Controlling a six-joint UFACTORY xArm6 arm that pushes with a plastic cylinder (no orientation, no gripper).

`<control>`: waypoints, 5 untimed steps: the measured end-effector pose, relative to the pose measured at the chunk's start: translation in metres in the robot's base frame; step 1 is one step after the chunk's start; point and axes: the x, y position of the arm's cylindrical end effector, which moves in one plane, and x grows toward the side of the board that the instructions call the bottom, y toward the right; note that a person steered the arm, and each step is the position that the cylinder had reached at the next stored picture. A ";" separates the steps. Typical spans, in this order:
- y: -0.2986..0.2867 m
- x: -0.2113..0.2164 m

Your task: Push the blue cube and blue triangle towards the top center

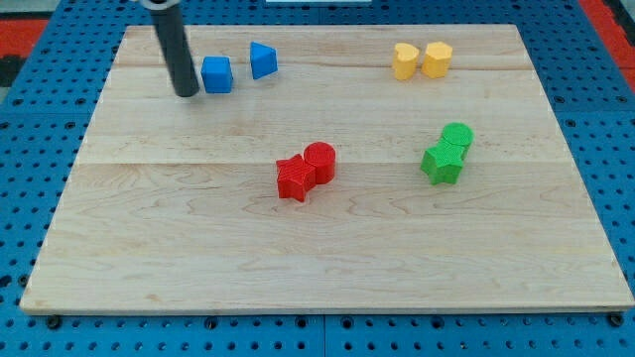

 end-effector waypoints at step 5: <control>0.084 -0.075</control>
